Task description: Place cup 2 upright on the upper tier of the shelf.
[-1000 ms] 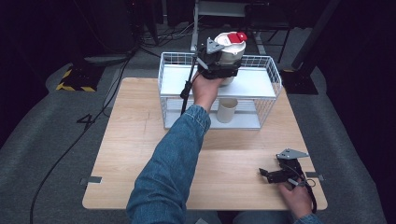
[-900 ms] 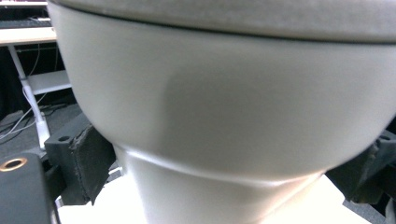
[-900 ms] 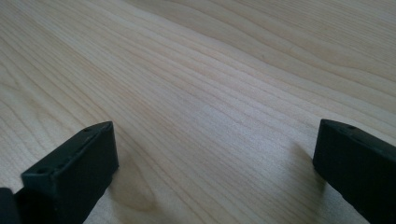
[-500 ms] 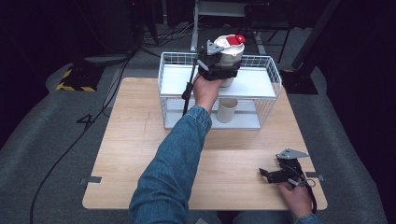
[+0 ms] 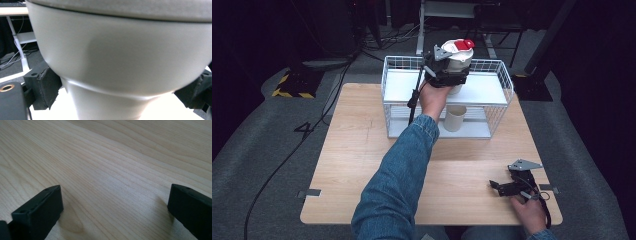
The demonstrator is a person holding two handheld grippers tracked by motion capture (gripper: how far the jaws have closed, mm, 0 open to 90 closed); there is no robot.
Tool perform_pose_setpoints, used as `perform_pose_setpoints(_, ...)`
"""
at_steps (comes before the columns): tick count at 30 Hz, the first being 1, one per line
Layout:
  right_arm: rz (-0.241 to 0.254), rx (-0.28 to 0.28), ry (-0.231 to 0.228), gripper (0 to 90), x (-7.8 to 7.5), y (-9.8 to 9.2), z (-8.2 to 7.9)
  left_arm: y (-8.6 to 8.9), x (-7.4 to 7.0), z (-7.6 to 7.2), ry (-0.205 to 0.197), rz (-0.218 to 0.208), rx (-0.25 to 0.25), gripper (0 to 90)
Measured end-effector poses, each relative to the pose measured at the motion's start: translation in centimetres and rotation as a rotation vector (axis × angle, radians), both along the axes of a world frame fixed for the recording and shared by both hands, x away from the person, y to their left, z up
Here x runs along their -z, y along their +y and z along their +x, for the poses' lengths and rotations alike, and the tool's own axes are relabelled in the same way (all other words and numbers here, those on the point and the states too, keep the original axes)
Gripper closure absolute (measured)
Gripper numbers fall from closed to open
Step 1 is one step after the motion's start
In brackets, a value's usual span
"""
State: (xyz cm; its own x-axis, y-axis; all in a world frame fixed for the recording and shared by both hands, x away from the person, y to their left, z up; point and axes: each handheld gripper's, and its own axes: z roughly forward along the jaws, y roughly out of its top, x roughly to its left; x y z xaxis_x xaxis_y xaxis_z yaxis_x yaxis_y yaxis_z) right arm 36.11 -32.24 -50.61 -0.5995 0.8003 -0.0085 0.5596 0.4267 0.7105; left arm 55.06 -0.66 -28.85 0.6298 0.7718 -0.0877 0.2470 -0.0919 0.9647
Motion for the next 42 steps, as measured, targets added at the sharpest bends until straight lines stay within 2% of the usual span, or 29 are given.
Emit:
perform_pose_setpoints(4,0.0,0.0,0.0,0.1,0.0,0.0,0.0,-0.1,0.0,-0.1,-0.012,0.021,0.006,9.2)
perform_pose_setpoints(20,0.0,0.0,0.0,0.1,0.0,0.0,0.0,0.0,0.0,-0.1,-0.013,0.021,0.008,8.0)
perform_pose_setpoints(24,0.0,0.0,0.0,0.1,0.0,0.0,0.0,0.0,-0.1,-0.2,-0.016,0.024,0.011,1.9)
perform_pose_setpoints(27,0.0,0.0,0.0,0.1,0.0,0.0,0.0,0.2,-0.2,-0.3,-0.003,0.028,0.017,0.1)
perform_pose_setpoints(29,0.0,0.0,0.0,0.1,0.0,0.0,0.0,0.5,-0.3,-0.5,0.005,0.027,0.025,0.0)
perform_pose_setpoints(35,0.0,0.0,0.0,0.1,0.0,0.0,0.0,1.3,-0.7,-1.7,-0.007,0.024,0.04,0.0)
perform_pose_setpoints(40,0.0,0.0,0.001,0.1,0.0,0.0,0.0,2.4,-1.2,-3.1,-0.016,0.025,0.039,0.0)
perform_pose_setpoints(42,0.0,-0.001,0.0,0.1,0.0,0.0,0.0,3.1,-1.5,-4.1,-0.025,0.023,0.04,0.0)
